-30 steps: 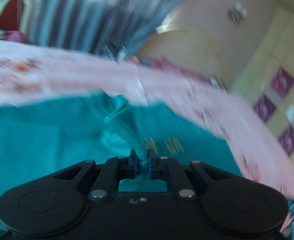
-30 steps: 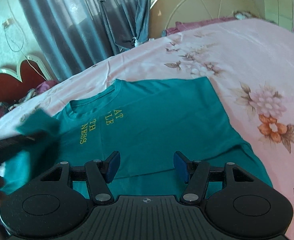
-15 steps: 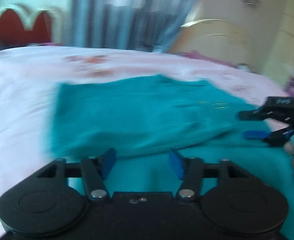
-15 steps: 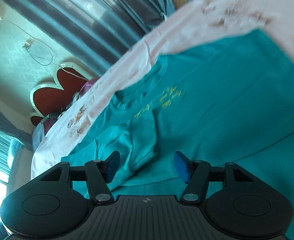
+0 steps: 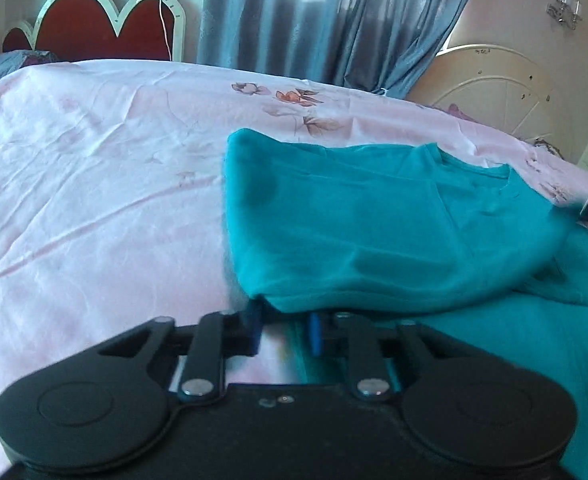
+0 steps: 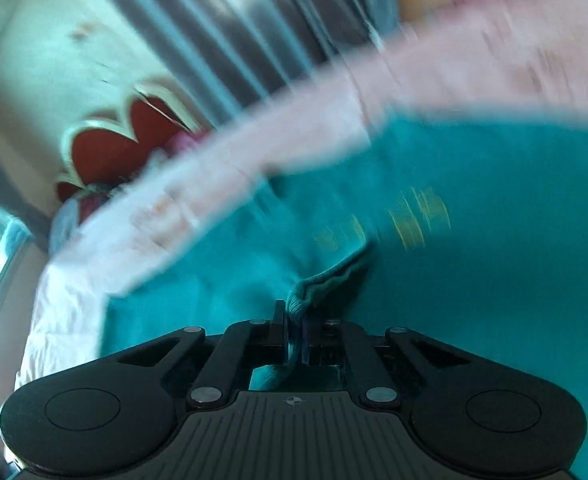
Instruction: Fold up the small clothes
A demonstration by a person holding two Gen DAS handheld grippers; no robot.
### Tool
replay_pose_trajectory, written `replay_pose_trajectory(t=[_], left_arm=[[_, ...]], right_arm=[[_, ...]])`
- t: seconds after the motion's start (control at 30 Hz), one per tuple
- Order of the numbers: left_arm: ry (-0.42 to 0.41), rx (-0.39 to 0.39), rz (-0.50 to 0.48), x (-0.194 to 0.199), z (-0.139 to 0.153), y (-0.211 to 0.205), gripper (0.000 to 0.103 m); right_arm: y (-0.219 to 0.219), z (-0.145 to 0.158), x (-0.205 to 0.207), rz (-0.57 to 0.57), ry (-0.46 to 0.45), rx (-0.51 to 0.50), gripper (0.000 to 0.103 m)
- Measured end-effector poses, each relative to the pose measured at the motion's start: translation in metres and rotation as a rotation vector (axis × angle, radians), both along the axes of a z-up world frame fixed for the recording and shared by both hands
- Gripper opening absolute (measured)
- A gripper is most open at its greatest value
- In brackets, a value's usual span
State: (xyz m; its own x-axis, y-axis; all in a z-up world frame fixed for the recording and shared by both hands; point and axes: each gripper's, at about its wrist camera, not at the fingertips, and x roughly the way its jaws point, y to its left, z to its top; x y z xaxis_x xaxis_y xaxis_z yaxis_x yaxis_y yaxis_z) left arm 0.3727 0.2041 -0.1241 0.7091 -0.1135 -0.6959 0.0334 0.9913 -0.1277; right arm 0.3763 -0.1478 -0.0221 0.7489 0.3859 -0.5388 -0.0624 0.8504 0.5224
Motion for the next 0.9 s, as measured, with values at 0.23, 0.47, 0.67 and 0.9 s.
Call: replay_pose_trajectory(t=[0.23, 0.47, 0.67, 0.9], left_arm=[[-0.011, 0.009, -0.030, -0.007, 0.001, -0.001, 0.007], [-0.011, 0.031, -0.081, -0.005, 0.006, -0.004, 0.010], [-0.060, 0.138, -0.174, -0.005, 0.010, -0.025, 0.028], [-0.102, -0.016, -0.088, -0.008, 0.017, 0.001, 0.006]], right_arm=[[-0.054, -0.025, -0.029, -0.120, 0.068, -0.121, 0.005], [-0.056, -0.043, -0.034, -0.142, 0.111, -0.108, 0.005], [-0.050, -0.037, -0.033, -0.136, 0.113, -0.102, 0.005], [-0.049, -0.020, -0.045, -0.145, 0.067, -0.081, 0.005]])
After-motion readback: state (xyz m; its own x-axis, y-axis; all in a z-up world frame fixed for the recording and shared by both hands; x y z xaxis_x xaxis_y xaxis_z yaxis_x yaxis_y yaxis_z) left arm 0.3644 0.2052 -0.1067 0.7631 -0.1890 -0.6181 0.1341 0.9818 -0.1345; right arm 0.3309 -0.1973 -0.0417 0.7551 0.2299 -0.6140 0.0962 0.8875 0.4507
